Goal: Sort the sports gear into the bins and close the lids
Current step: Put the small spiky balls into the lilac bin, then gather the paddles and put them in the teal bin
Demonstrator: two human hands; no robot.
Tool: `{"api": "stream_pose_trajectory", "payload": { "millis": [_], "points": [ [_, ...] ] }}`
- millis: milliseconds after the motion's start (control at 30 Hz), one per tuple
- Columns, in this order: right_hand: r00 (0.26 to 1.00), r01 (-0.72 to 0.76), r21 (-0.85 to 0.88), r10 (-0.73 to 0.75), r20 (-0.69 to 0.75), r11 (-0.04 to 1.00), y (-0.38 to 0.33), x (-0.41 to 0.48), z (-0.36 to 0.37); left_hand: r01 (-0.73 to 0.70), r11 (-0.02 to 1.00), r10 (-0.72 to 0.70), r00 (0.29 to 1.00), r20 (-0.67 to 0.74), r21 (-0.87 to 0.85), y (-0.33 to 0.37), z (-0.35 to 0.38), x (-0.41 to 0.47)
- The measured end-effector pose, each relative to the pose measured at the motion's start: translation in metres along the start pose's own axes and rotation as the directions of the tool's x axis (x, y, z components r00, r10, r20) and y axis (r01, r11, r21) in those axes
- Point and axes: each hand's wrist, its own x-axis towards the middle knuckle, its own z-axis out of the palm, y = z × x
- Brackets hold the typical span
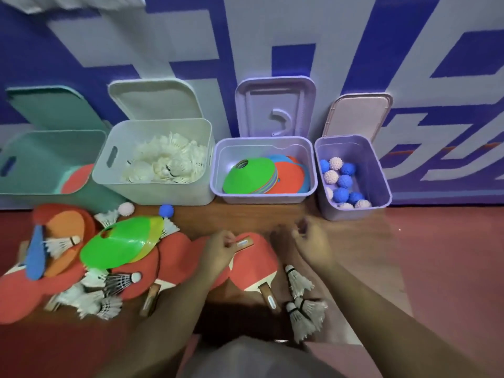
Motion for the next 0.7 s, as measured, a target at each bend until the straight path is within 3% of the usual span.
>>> {"api": "stream_pose_trajectory", "payload": {
  "millis": [133, 233, 367, 533, 600, 700],
  "points": [
    [0.972, -0.148, -0.042, 0.153, 0.177, 0.988, 0.006, -0.021, 0.039, 0.146, 0.986, -0.149, 0.988, 0.037, 0.081, -0.038, 0.004, -0.016],
    [0.938, -0.166, -0.124, 0.195, 0.287, 0.978, 0.004, -0.031, 0.060, 0.168, 0.936, -0.199, 0.977, 0.071, 0.309, -0.058, 0.013, -0.022],
    [0.923, 0.014, -0.215, 0.070, 0.378, 0.977, -0.005, -0.032, 0.090, 0.180, 0.872, -0.268, 0.954, 0.134, 0.456, -0.075, 0.021, -0.030],
    [0.883, 0.298, -0.387, -0.098, 0.460, 0.873, -0.022, 0.000, 0.126, 0.107, 0.883, -0.153, 0.986, 0.066, 0.456, -0.092, 0.024, -0.041],
    [0.842, 0.384, -0.478, -0.088, 0.532, 0.790, -0.025, 0.011, 0.139, 0.087, 0.896, -0.142, 0.985, 0.095, 0.435, -0.099, 0.024, -0.044],
    [0.808, 0.549, -0.625, -0.161, 0.566, 0.555, -0.026, 0.016, 0.149, 0.054, 0.928, -0.097, 0.990, 0.099, 0.368, -0.105, 0.021, -0.046]
  ]
}}
